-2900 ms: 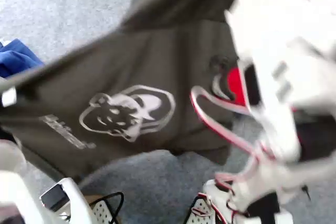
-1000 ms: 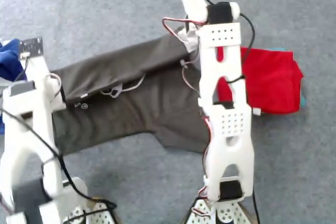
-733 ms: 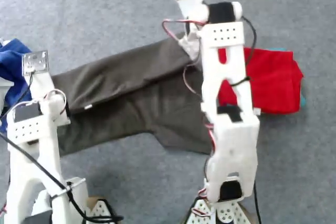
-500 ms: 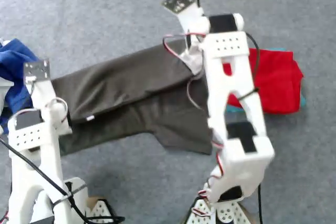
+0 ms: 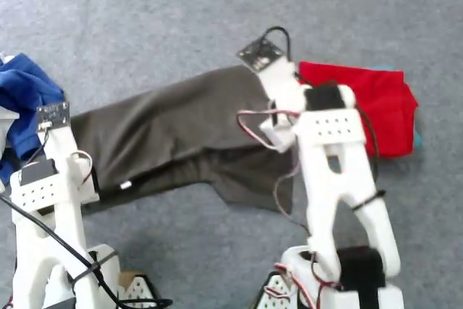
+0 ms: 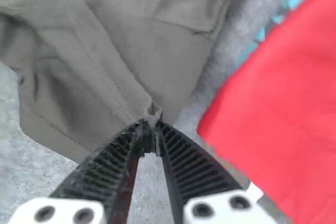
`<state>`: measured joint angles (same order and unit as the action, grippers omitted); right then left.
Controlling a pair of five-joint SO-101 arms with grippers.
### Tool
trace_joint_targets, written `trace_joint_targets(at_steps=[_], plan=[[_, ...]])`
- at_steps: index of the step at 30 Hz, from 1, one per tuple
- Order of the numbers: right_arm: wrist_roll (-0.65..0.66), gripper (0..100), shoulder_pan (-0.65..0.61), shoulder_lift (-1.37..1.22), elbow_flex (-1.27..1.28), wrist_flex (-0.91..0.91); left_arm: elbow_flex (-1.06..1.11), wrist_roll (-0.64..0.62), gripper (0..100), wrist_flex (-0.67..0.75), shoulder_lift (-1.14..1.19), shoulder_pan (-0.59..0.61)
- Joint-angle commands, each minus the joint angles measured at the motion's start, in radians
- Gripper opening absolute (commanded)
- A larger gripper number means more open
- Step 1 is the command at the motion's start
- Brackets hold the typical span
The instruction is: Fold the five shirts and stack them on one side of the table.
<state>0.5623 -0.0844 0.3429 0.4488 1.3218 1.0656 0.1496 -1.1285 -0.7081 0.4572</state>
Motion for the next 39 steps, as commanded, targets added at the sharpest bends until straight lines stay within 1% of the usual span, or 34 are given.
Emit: trace_joint_targets(at_steps=[1,5,9,14,16,22,24,26,28,30,32,35,37,39], plan=[[0.018,1.5,0.058,0.093,0.027,-0.006,-0.004,0.037,3,-0.025,-0.035,0.012],[0.077,1.5,0.066,0.147,0.101,0.014,-0.001,0.080,3,-0.031,-0.106,0.076],[0.078,1.5,0.064,0.197,0.180,-0.009,0.021,0.114,3,-0.028,-0.170,0.108],[0.078,1.5,0.069,0.214,0.232,-0.035,0.101,0.109,3,-0.018,-0.189,0.064],[0.078,1.5,0.068,0.217,0.254,-0.037,0.111,0.110,3,0.009,-0.193,0.064],[0.092,1.5,0.064,0.217,0.309,-0.068,0.133,0.112,3,0.018,-0.184,0.061],[0.092,2.1,0.064,0.217,0.306,-0.066,0.127,0.112,6,0.017,-0.184,0.064],[0.098,6.7,0.064,0.219,0.298,-0.064,0.127,0.107,14,0.012,-0.184,0.065],[0.100,14.0,0.064,0.219,0.278,-0.040,0.125,0.106,21,0.009,-0.189,0.068],[0.100,19.8,0.064,0.219,0.242,-0.003,0.117,0.110,21,0.008,-0.193,0.099],[0.109,21.9,0.066,0.219,0.186,0.031,0.074,0.112,22,-0.014,-0.193,0.162],[0.117,20.8,0.063,0.213,0.096,0.069,-0.064,0.132,21,-0.091,-0.193,0.278],[0.074,13.1,0.025,0.205,0.044,0.057,-0.170,0.114,16,-0.121,-0.186,0.311],[0.017,2.1,-0.054,0.165,0.012,0.023,-0.237,0.043,6,-0.095,-0.183,0.288]])
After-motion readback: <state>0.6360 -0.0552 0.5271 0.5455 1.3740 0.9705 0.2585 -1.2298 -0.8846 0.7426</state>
